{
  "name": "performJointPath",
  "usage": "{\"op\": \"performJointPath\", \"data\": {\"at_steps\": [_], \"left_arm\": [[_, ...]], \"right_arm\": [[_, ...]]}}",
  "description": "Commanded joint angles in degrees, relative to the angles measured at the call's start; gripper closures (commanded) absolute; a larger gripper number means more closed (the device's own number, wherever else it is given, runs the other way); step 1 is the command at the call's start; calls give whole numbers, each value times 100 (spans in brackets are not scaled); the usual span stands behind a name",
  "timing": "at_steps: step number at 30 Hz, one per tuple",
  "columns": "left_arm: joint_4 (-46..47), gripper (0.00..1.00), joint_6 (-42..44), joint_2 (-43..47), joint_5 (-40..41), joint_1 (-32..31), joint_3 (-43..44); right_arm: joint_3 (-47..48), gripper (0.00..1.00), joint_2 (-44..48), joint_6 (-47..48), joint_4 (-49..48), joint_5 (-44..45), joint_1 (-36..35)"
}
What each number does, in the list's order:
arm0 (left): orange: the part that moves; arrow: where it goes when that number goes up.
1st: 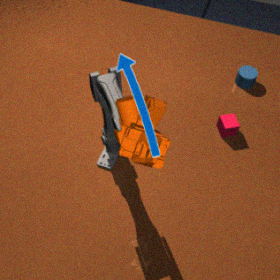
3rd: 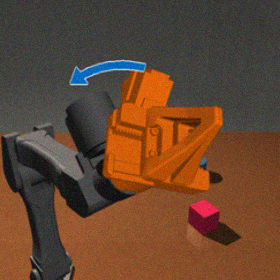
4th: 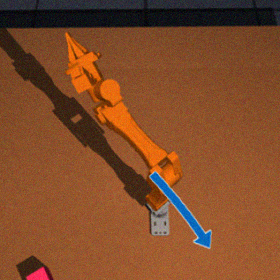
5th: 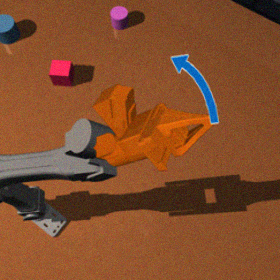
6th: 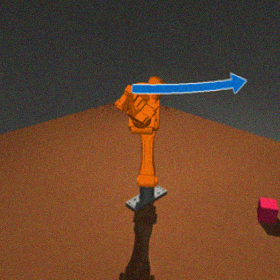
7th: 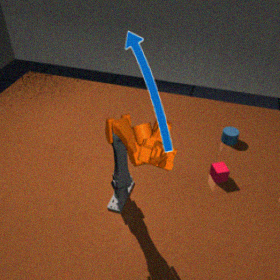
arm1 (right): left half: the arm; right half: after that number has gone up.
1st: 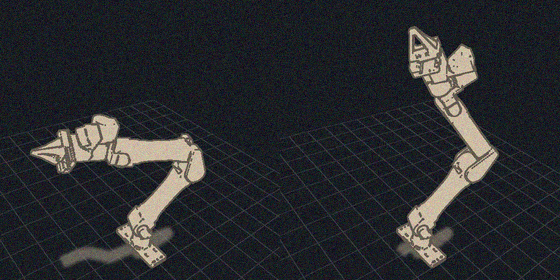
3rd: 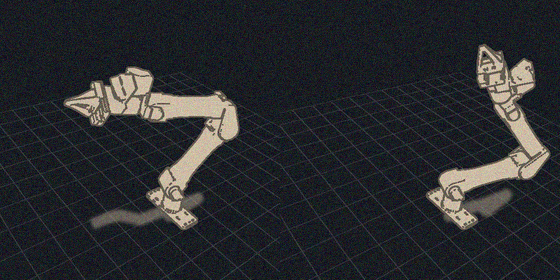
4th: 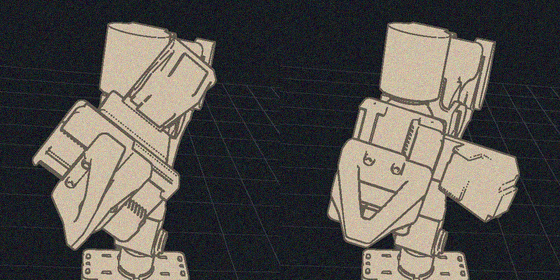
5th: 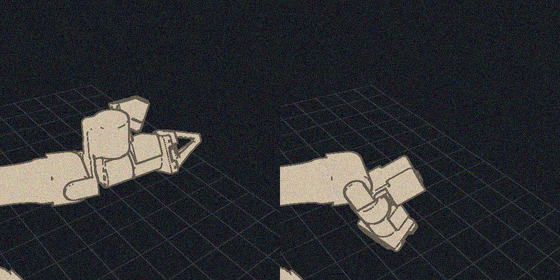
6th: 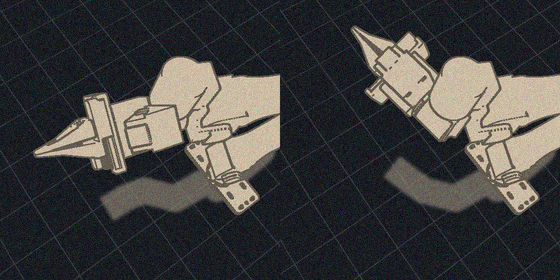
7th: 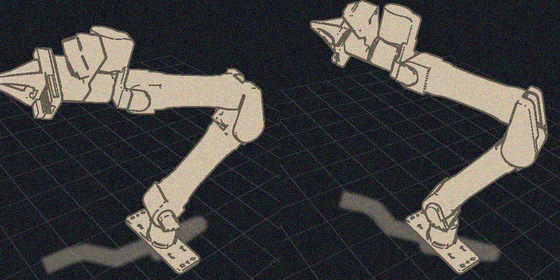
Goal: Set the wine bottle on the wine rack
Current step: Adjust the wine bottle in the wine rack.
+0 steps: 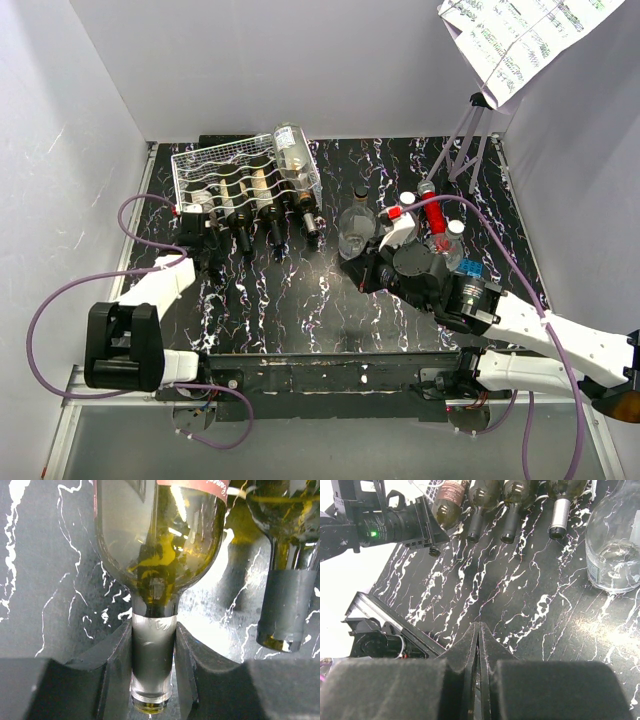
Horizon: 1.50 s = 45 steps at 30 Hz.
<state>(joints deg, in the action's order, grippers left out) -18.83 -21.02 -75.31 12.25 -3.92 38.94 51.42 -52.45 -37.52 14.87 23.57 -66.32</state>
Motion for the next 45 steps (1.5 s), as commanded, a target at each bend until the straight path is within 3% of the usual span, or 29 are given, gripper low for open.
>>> {"op": "performJointPath", "data": {"at_steps": [1,12,20,23,25,28,32,36,41,45], "left_arm": [[723,100,185,-62,709,50,219],[1486,100,142,-651,1077,41,351],[1400,100,98,-1021,1350,41,606],[1365,82,71,-1065,1429,41,615],[1356,57,62,-1056,1447,41,606],[1373,39,27,-986,1473,41,571],[1338,6,-34,-706,1263,14,519],[1032,2,-253,-152,964,-21,518],[337,2,-482,612,700,-56,510],[-111,2,-430,1552,174,-73,553]], "right_arm": [[-62,92,85,34,-362,-2,32],[-202,92,278,25,-354,95,58],[-317,92,314,-19,-318,69,67],[-308,92,296,-45,-310,60,67],[-308,92,288,-45,-327,42,58],[-273,92,252,-28,-292,42,67],[-133,92,209,-45,-73,60,67],[87,83,226,-98,383,130,85],[289,53,515,-133,1095,367,85],[701,40,735,34,1929,683,93]]}}
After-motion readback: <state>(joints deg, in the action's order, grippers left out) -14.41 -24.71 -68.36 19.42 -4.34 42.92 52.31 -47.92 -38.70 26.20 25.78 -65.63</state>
